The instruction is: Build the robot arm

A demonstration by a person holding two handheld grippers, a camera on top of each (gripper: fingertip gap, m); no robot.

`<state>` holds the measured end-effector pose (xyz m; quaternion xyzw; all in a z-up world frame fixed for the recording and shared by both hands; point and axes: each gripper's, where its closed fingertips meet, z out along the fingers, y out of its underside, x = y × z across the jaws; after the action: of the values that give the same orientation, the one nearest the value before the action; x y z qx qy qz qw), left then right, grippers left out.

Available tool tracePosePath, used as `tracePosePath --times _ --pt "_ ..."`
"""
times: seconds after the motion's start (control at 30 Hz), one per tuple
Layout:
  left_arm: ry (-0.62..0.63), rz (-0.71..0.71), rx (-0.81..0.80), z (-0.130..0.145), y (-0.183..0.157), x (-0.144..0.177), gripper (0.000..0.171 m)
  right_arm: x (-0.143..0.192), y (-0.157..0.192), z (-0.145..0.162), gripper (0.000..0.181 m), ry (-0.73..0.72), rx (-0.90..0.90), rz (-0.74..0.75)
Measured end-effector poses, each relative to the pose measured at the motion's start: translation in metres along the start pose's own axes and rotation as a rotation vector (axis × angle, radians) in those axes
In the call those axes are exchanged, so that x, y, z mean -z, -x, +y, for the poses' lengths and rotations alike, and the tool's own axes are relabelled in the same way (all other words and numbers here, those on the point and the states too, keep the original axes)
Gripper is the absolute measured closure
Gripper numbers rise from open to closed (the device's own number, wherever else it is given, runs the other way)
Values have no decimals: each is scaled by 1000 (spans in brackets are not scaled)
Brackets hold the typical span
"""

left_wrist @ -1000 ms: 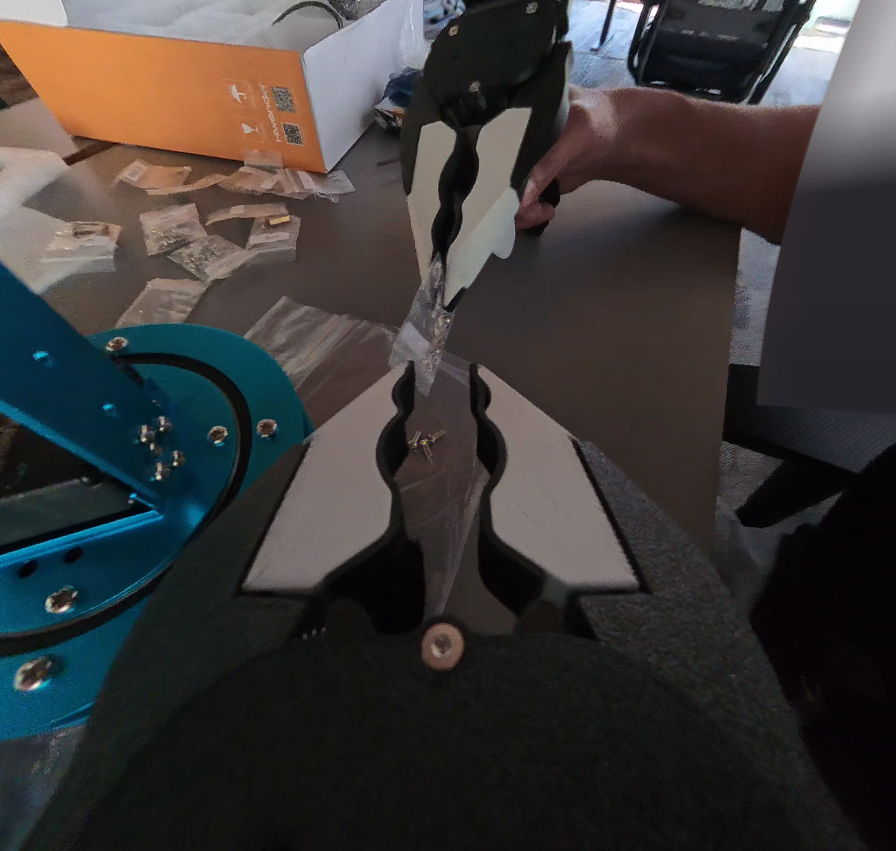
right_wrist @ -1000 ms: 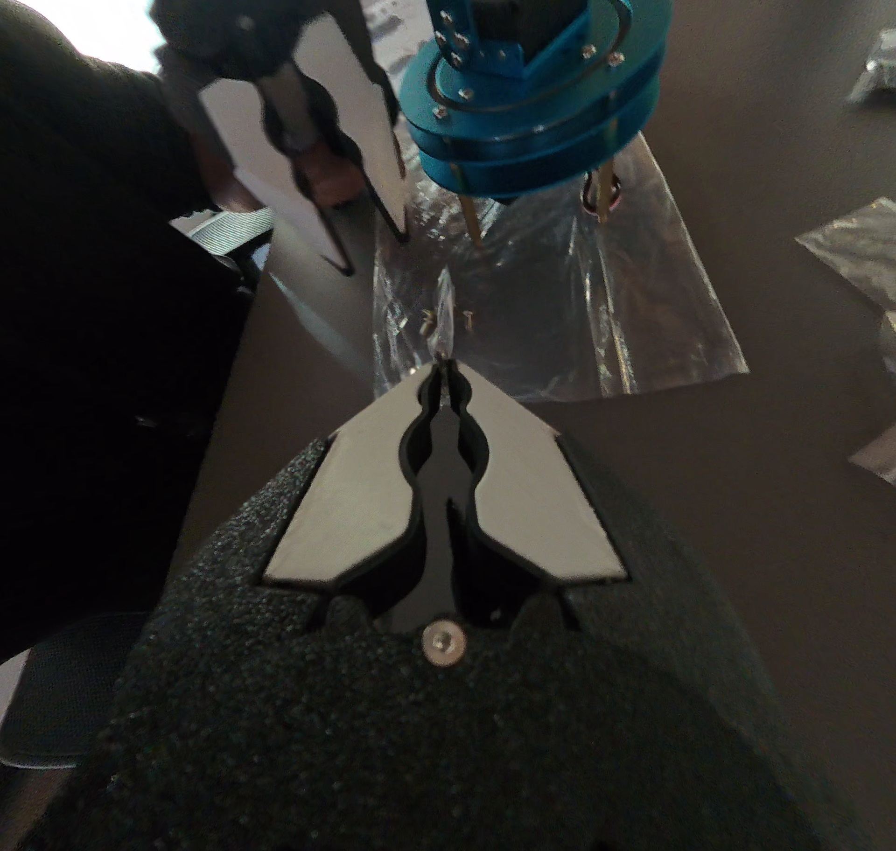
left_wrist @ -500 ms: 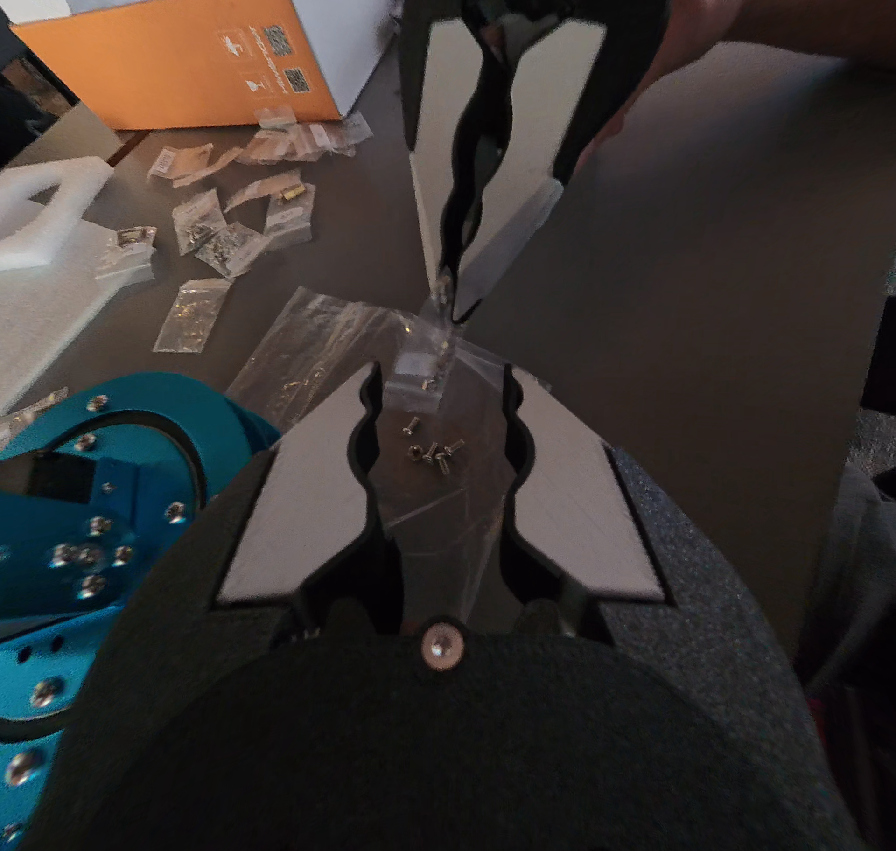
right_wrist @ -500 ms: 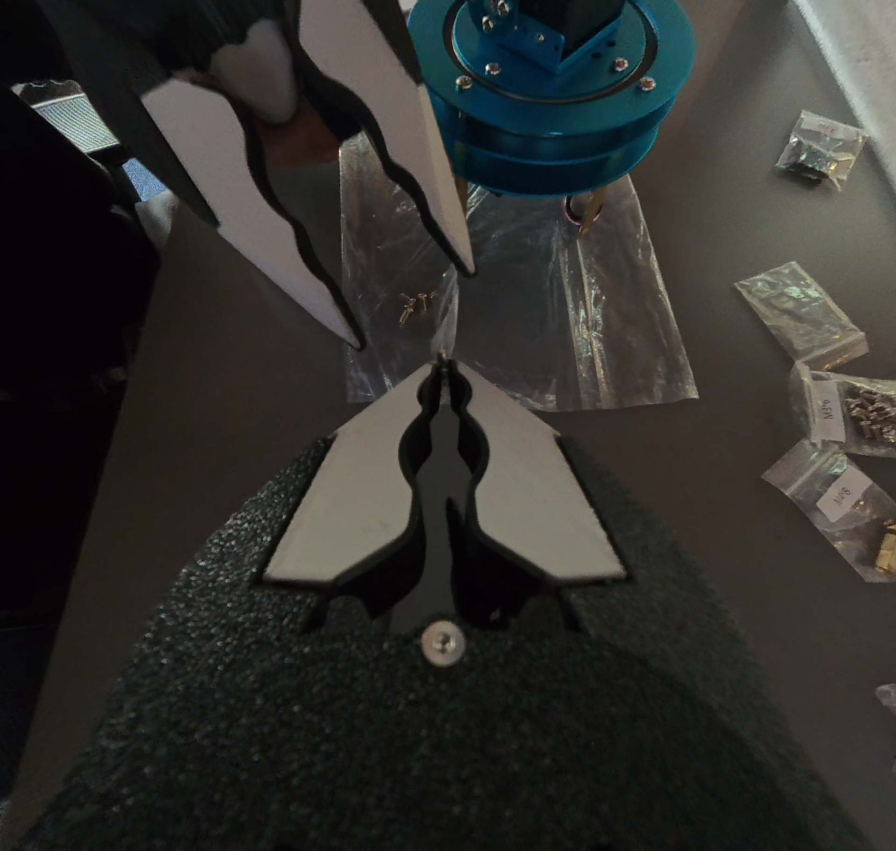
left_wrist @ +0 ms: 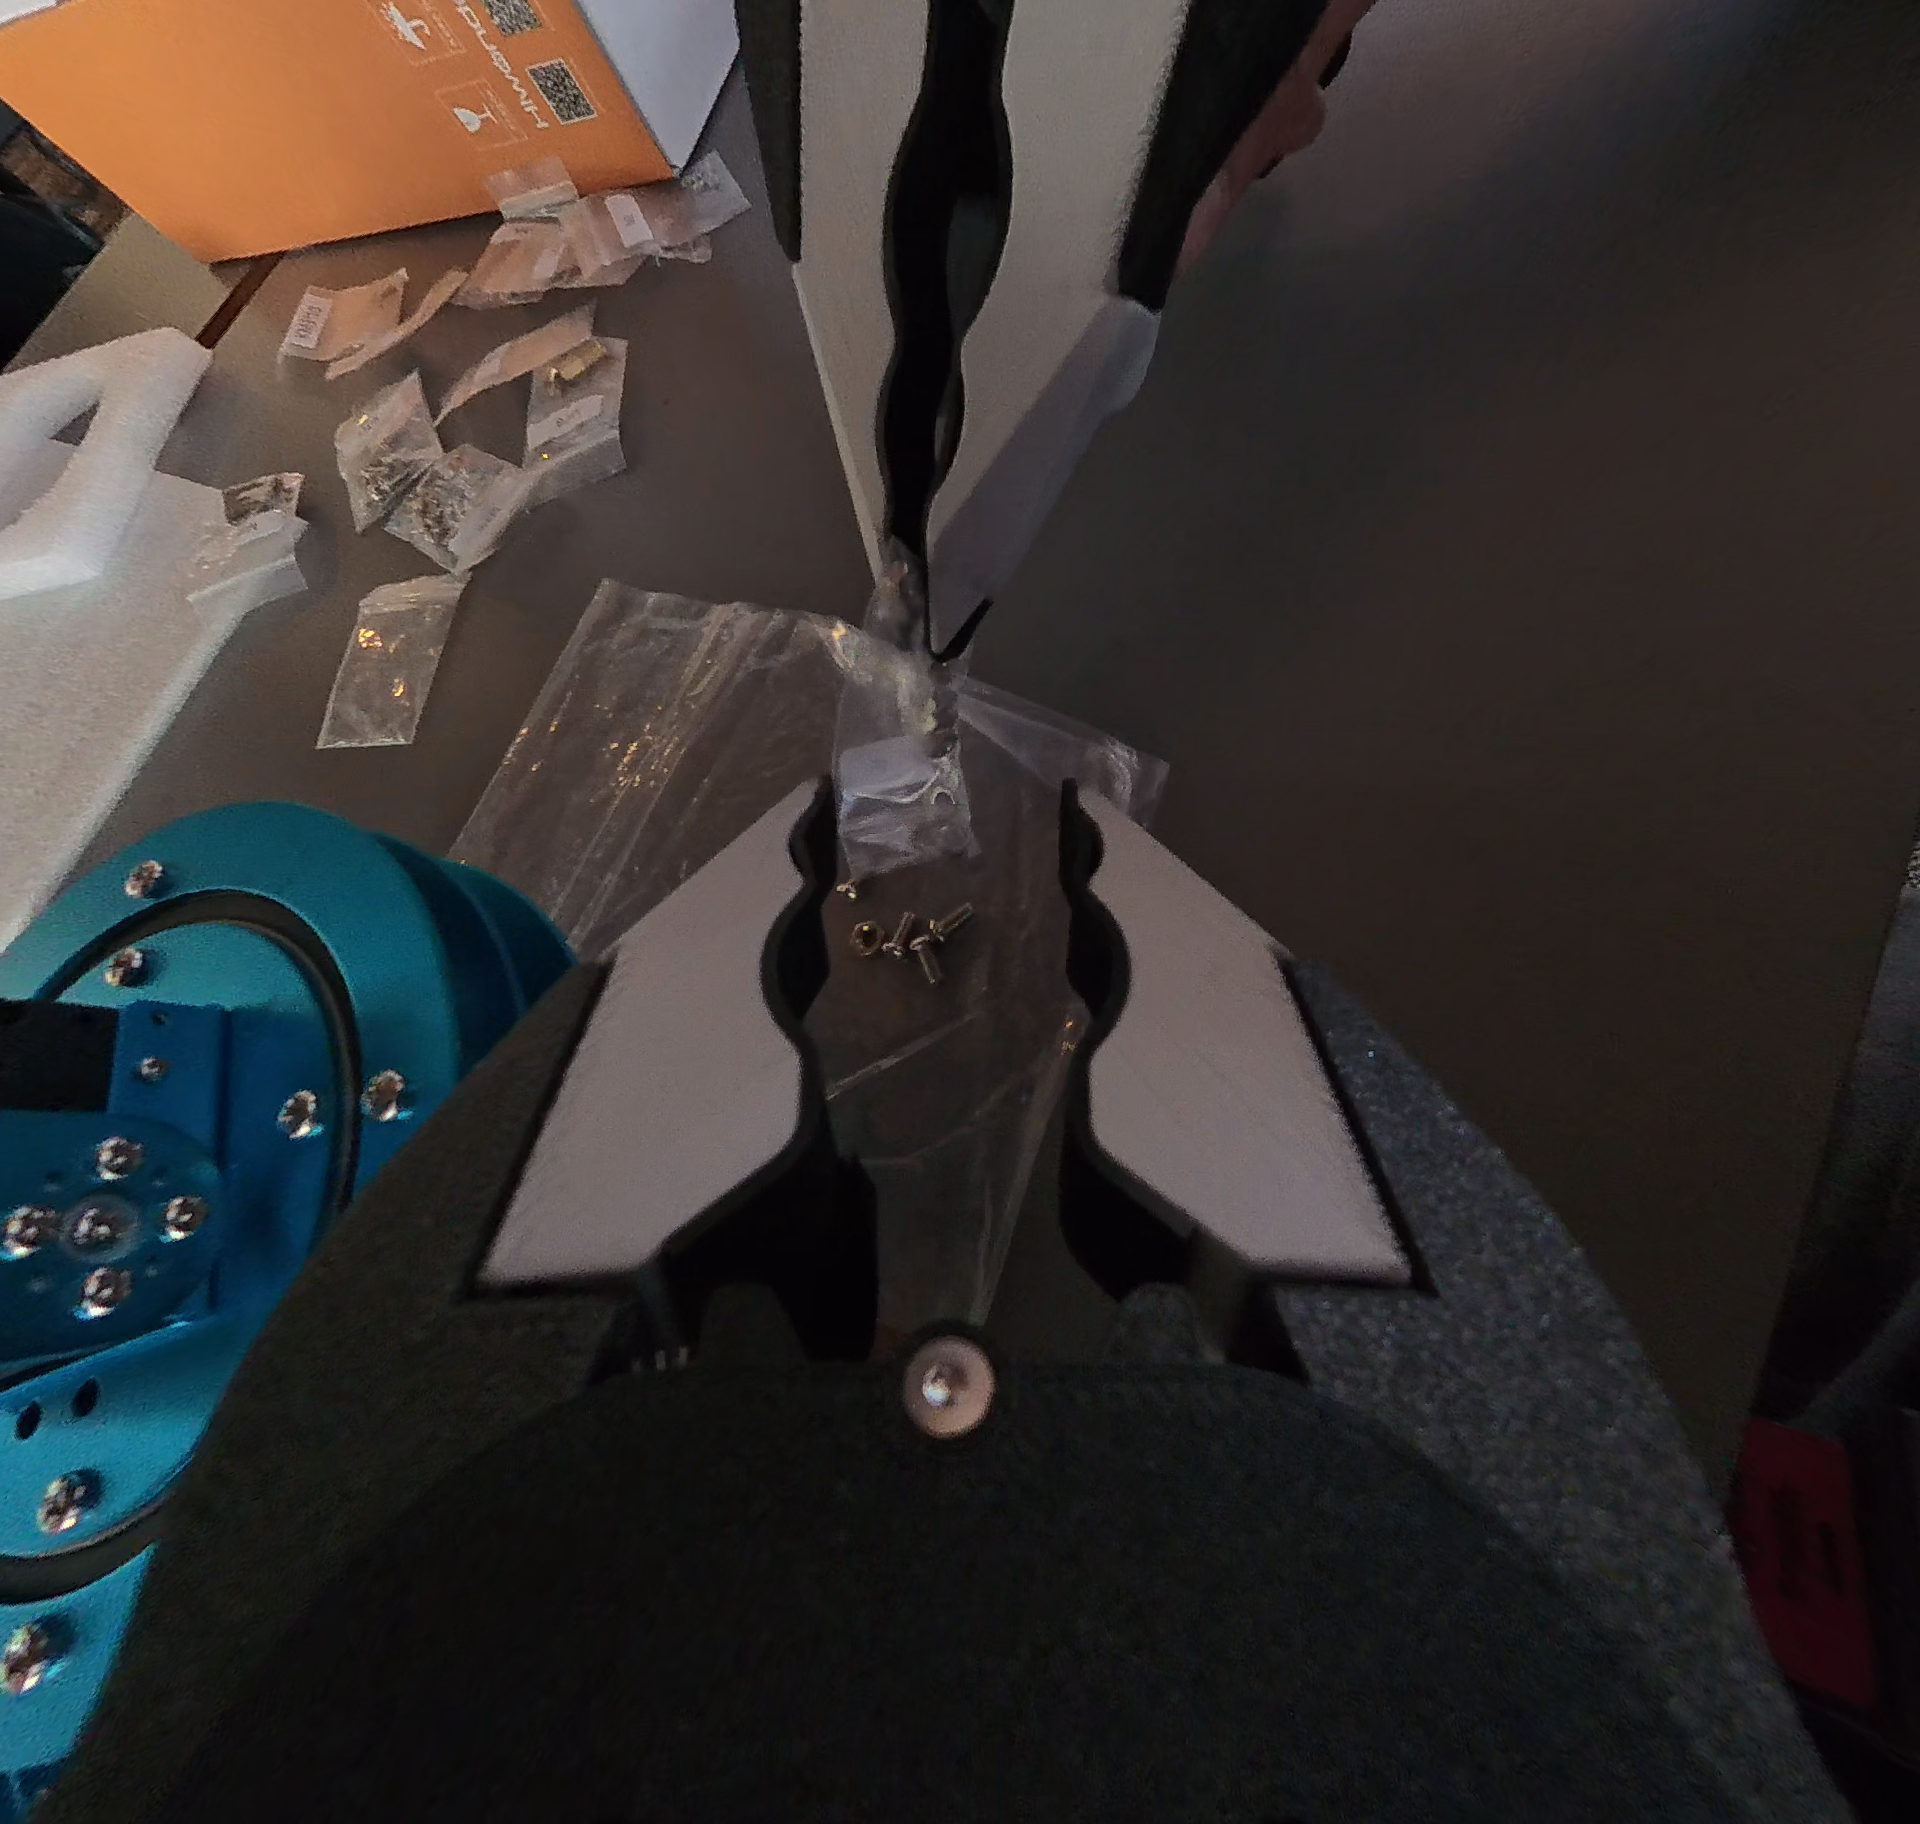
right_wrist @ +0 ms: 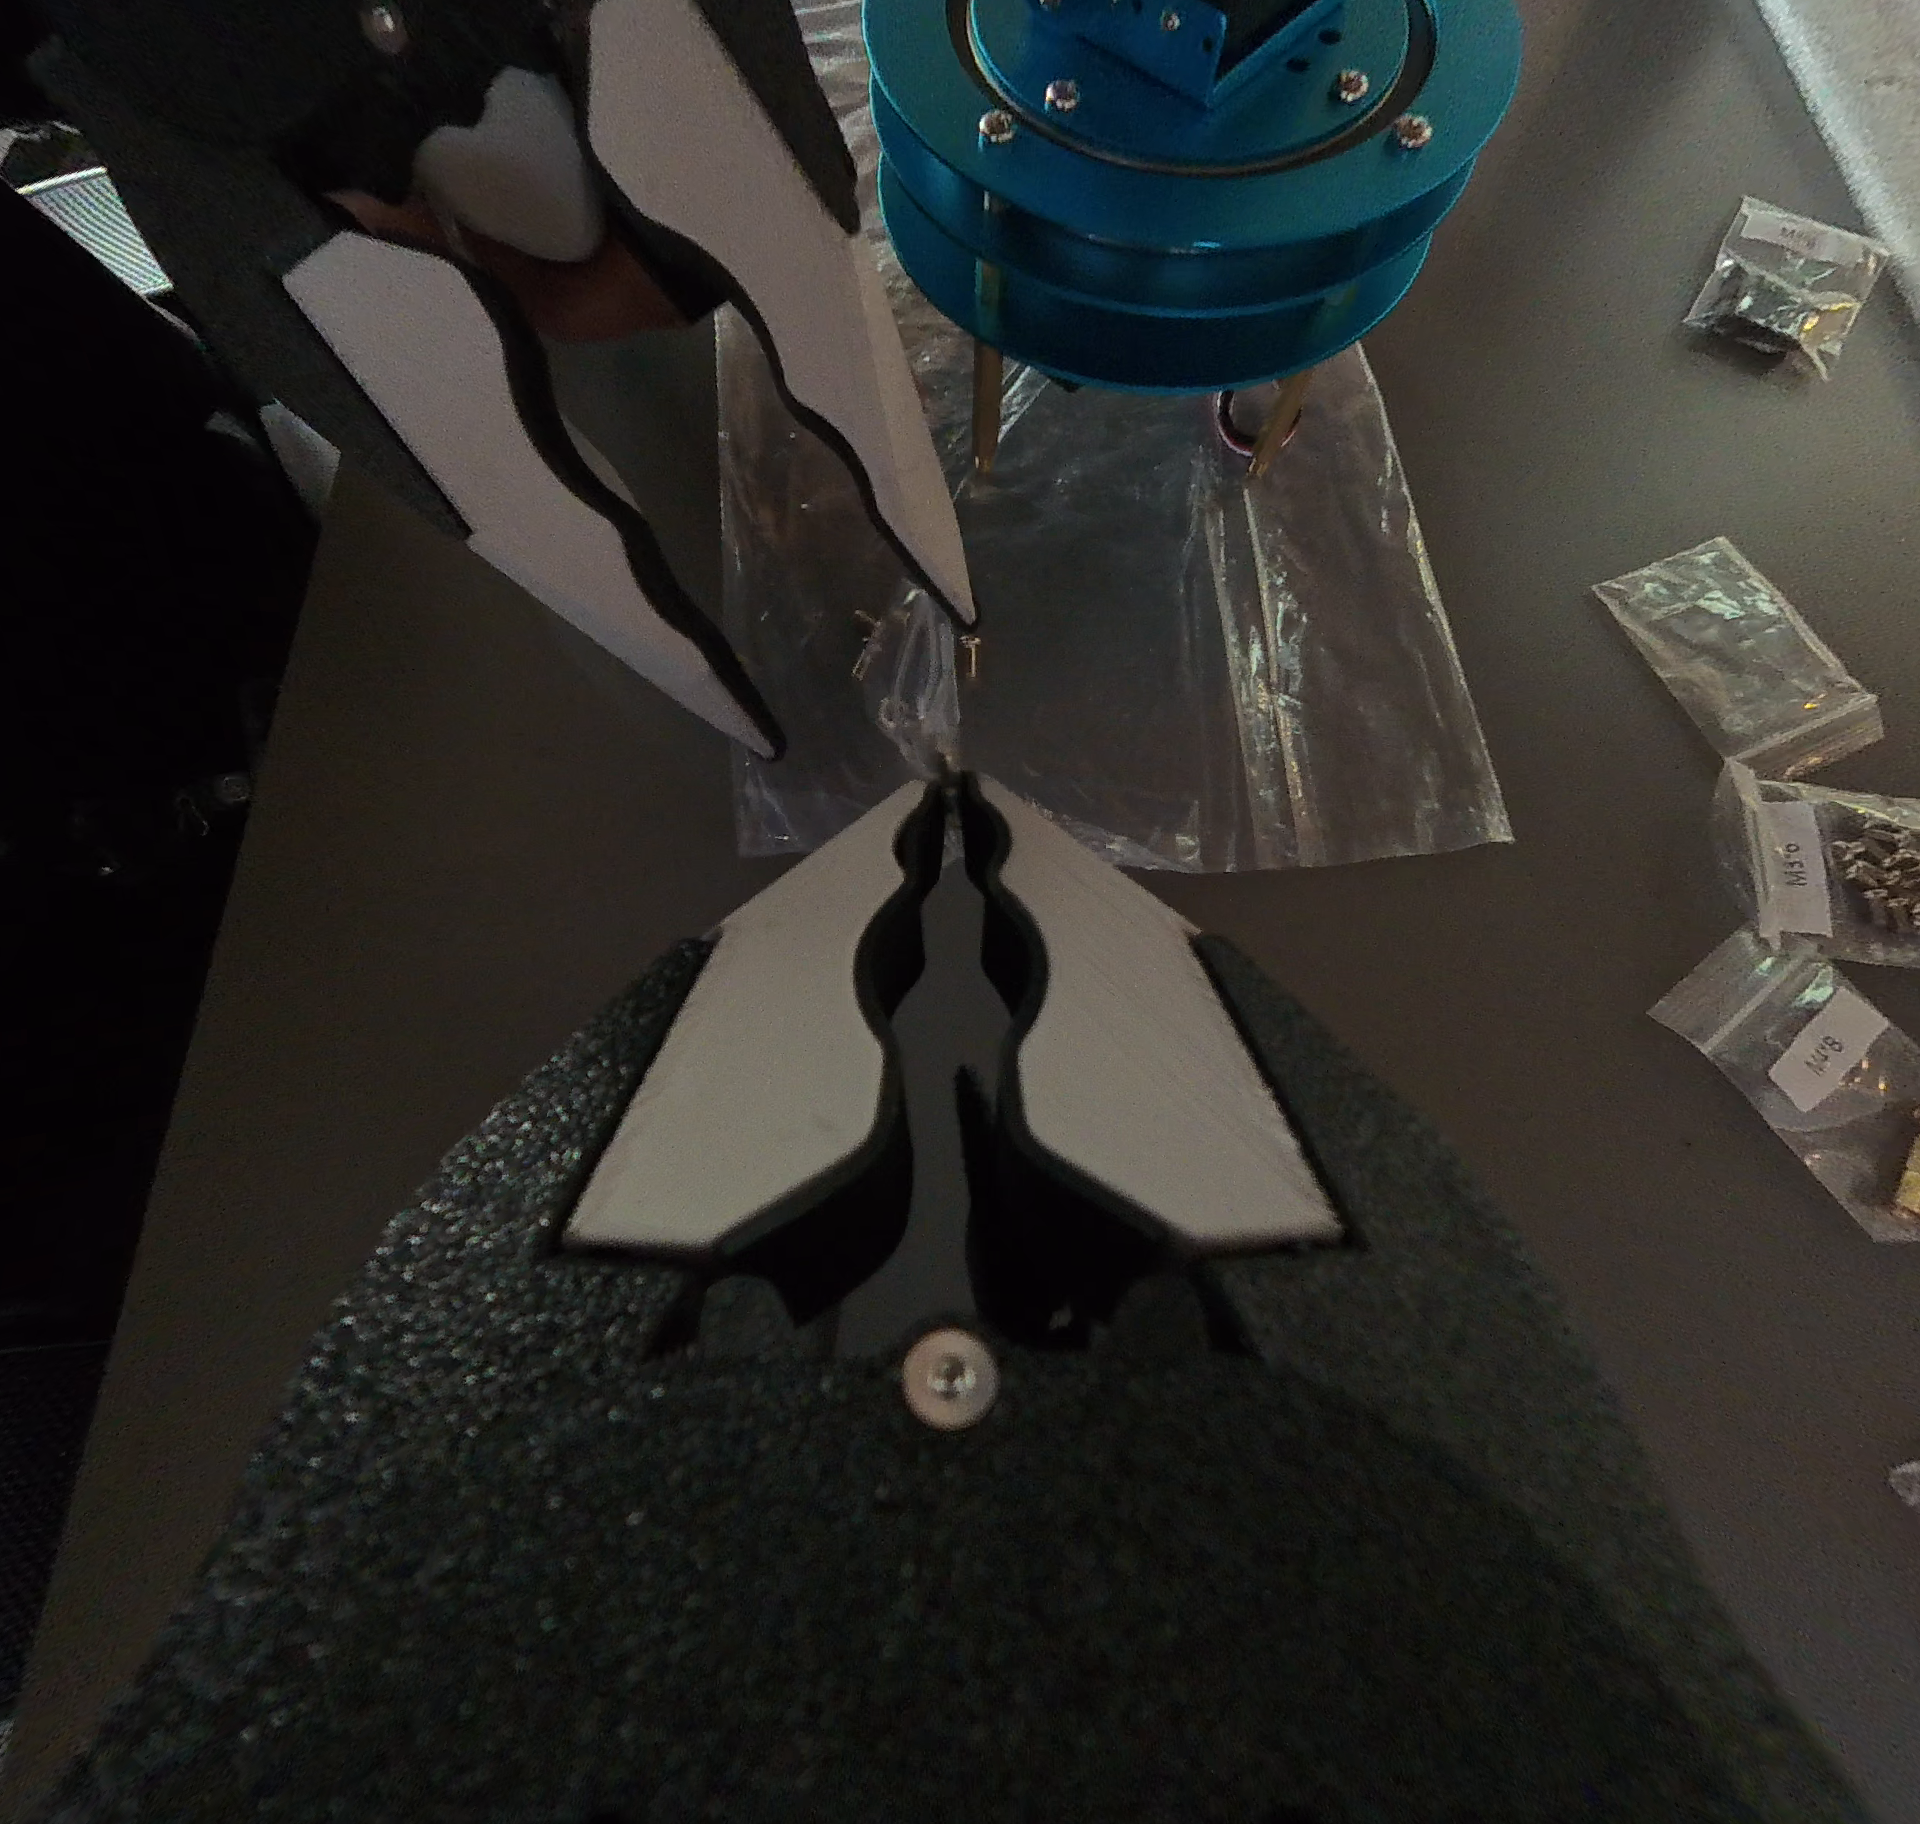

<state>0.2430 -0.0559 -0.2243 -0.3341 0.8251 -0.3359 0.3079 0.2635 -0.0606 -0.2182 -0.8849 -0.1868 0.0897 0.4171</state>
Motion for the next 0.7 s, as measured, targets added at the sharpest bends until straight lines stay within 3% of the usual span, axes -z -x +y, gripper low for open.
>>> tracePosePath --times 0.4,0.57,0.7 --pt "-67 -55 3 -10 11 9 136 -1 -1 2 179 -3 -12 -7" --pt "3 -7 -61 4 -6 0 141 -8 0 12 179 37 -31 -29" --pt "-24 -31 -42 -4 0 7 141 -2 -1 4 179 -1 0 -11"
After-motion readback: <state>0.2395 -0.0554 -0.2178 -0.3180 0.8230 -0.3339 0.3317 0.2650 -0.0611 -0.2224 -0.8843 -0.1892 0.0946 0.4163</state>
